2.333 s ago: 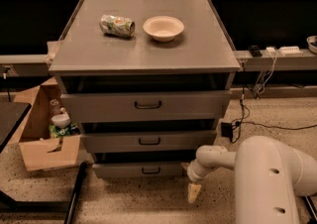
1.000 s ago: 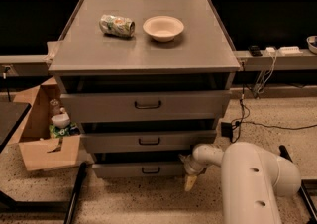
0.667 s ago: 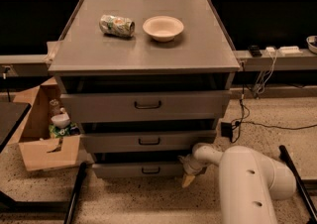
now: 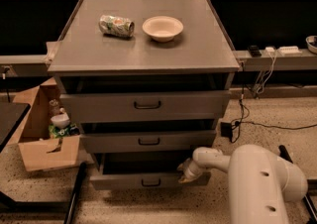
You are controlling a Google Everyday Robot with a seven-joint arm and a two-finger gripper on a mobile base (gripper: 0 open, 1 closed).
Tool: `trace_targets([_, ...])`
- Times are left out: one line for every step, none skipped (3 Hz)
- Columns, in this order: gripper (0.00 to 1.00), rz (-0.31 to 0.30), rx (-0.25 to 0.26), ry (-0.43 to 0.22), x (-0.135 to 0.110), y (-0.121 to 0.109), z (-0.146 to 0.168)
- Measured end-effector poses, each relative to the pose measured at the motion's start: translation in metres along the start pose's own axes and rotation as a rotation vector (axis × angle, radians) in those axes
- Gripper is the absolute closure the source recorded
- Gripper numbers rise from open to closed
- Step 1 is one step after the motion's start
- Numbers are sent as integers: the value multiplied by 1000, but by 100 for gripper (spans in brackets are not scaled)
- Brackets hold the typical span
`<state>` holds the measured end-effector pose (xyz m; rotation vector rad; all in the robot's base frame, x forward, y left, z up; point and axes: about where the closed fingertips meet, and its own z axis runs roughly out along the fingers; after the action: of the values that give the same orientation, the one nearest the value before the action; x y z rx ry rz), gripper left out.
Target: Open bottom drawer
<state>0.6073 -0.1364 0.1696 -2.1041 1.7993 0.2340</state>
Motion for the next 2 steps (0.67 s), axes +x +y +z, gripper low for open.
trace_targets([96,-8,-22,-34,-12,19,-3])
trace_targets([0,-8,-22,-34,-12,22,-3])
